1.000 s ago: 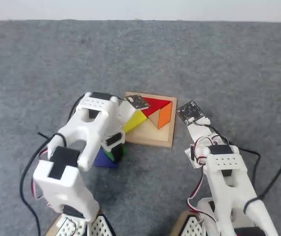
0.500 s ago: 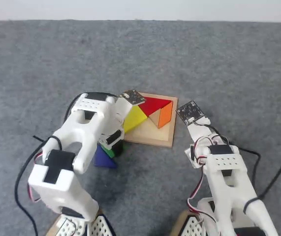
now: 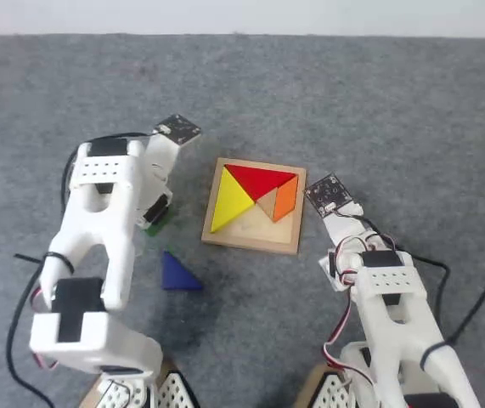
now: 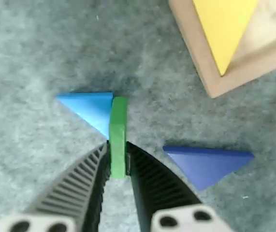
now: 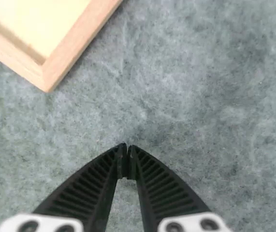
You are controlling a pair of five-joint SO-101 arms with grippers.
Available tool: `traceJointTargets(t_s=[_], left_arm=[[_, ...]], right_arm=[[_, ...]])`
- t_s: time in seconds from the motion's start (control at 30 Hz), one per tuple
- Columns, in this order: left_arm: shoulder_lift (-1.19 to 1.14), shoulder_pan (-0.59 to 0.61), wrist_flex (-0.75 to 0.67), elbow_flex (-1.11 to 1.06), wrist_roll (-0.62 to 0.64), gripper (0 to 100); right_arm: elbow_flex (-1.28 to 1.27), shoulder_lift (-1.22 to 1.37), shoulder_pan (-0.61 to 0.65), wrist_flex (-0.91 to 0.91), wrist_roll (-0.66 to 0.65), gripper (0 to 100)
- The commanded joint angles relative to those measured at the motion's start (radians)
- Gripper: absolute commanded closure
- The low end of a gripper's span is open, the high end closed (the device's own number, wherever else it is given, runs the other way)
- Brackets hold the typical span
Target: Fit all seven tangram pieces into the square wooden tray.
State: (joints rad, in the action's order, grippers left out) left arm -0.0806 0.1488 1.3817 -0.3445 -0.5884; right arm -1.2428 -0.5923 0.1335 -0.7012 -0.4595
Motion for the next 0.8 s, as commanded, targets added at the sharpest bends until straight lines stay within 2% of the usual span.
traceJointTargets(t_s=[0.0,0.1,0.4,0.5,0.6,0.77], left_arm=[[0.029,0.023,-0.029,0.050,-0.009,95],[-0.044,0.063,-0.089,0.054,-0.011,83],[-0.224,0.078,-0.189,0.081,-0.021,92],[-0.216,0.077,-0.123,0.166,-0.009,98],[-0.196,0.044,-0.003,0.285,-0.008,99],[-0.190,-0.103,0.173,0.449,0.028,99]], right_arm=[[0.005,-0.028,-0.012,0.016,-0.008,97.6],[0.005,-0.028,-0.012,0.016,-0.008,97.6],[0.005,-0.028,-0.012,0.016,-0.009,97.6],[0.005,-0.028,-0.010,0.016,-0.009,97.6],[0.005,-0.028,-0.010,0.016,-0.009,97.6],[0.005,-0.028,-0.010,0.018,-0.009,97.6]])
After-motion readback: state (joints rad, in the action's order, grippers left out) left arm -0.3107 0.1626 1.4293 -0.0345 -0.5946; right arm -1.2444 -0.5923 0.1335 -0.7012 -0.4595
